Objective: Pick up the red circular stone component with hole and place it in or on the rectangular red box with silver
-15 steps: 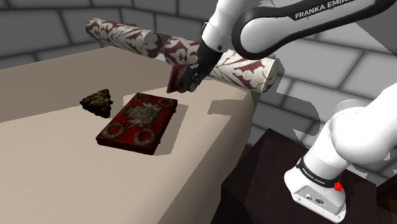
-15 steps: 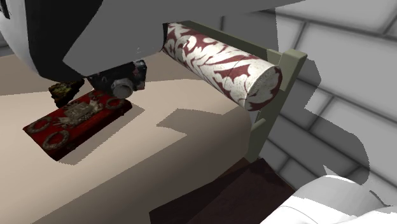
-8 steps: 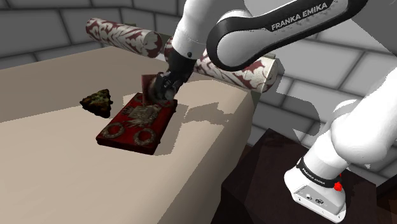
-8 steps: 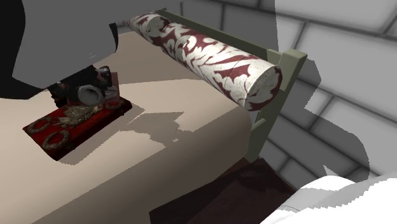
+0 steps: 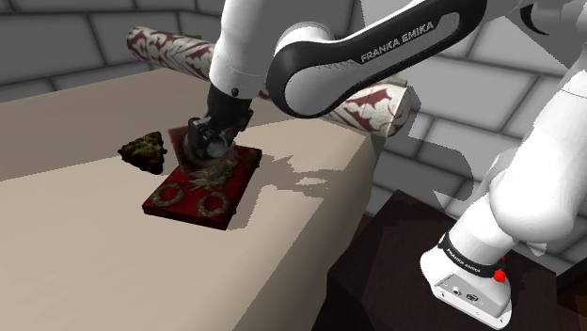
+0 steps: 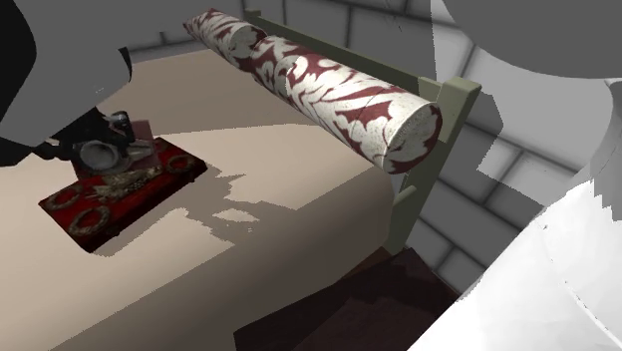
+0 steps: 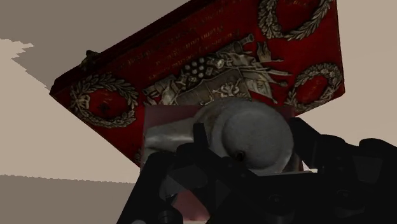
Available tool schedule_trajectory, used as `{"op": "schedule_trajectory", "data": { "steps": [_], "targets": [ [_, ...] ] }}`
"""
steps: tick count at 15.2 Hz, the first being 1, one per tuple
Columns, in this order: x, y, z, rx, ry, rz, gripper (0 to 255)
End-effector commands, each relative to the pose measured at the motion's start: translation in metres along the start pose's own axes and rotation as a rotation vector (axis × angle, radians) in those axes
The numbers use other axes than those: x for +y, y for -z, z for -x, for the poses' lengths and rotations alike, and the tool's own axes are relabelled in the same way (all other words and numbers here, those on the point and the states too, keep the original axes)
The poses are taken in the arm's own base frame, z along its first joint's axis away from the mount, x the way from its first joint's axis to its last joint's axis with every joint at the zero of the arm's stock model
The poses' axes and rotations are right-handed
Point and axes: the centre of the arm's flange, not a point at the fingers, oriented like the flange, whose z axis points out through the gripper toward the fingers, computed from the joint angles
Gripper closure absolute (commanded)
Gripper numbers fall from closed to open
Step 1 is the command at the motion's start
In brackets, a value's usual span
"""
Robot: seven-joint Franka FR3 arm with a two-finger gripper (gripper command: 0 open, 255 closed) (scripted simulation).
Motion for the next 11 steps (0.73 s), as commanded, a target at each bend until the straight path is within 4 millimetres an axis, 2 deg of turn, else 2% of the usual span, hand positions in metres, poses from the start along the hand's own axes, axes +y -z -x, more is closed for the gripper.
{"op": "schedule_trajectory", "data": {
  "steps": [1,6,11],
  "targets": [
    [0.000,-0.013,0.006,-0.006,-0.001,0.002,255],
    [0.002,-0.037,0.016,-0.006,-0.001,0.002,255],
    [0.002,-0.039,0.017,-0.006,-0.001,0.002,255]
  ]
}}
